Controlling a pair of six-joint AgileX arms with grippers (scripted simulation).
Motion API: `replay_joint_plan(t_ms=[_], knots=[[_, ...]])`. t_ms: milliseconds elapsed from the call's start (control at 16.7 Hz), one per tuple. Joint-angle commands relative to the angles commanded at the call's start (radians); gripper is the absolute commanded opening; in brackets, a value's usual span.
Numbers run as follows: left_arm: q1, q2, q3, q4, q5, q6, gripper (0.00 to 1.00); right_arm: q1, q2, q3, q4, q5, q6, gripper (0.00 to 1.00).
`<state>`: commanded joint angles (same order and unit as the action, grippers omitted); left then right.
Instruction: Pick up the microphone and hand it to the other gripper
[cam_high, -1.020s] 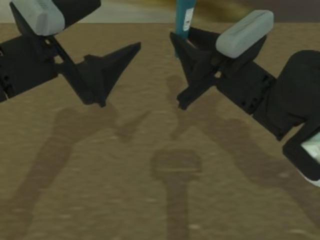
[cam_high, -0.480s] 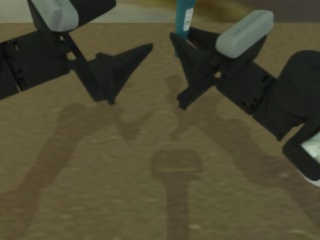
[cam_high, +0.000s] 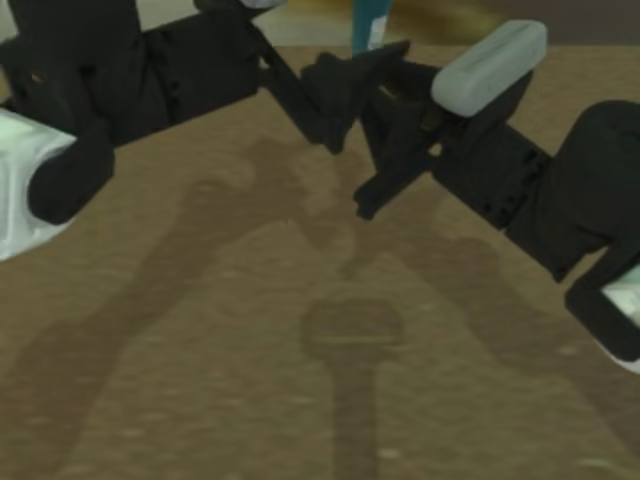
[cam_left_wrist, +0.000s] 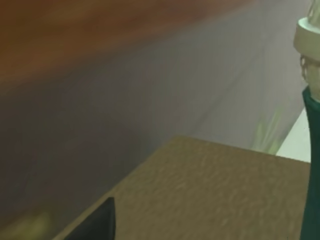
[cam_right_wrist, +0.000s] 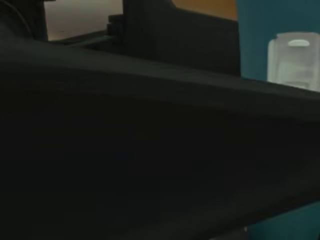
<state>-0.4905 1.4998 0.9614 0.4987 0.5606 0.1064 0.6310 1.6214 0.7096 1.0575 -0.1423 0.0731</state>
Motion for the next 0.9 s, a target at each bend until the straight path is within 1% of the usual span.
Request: replay_joint_plan(t_ms=[120, 180, 420, 900], knots=[[-0.034, 0.05, 0.04, 0.012, -0.032, -0.002, 1.0, 0.0, 0.0, 0.0, 0.0, 0.0, 0.0, 0.0], [-0.041, 0.06, 0.049, 0.015, -0.039, -0.002, 1.0, 0.0, 0.0, 0.0, 0.0, 0.0, 0.0, 0.0], [-0.041, 0.061, 0.049, 0.015, -0.04, -0.002, 1.0, 0.0, 0.0, 0.0, 0.0, 0.0, 0.0, 0.0], [-0.041, 0.061, 0.049, 0.015, -0.04, -0.002, 0.4, 0.0, 0.0, 0.0, 0.0, 0.0, 0.0, 0.0]])
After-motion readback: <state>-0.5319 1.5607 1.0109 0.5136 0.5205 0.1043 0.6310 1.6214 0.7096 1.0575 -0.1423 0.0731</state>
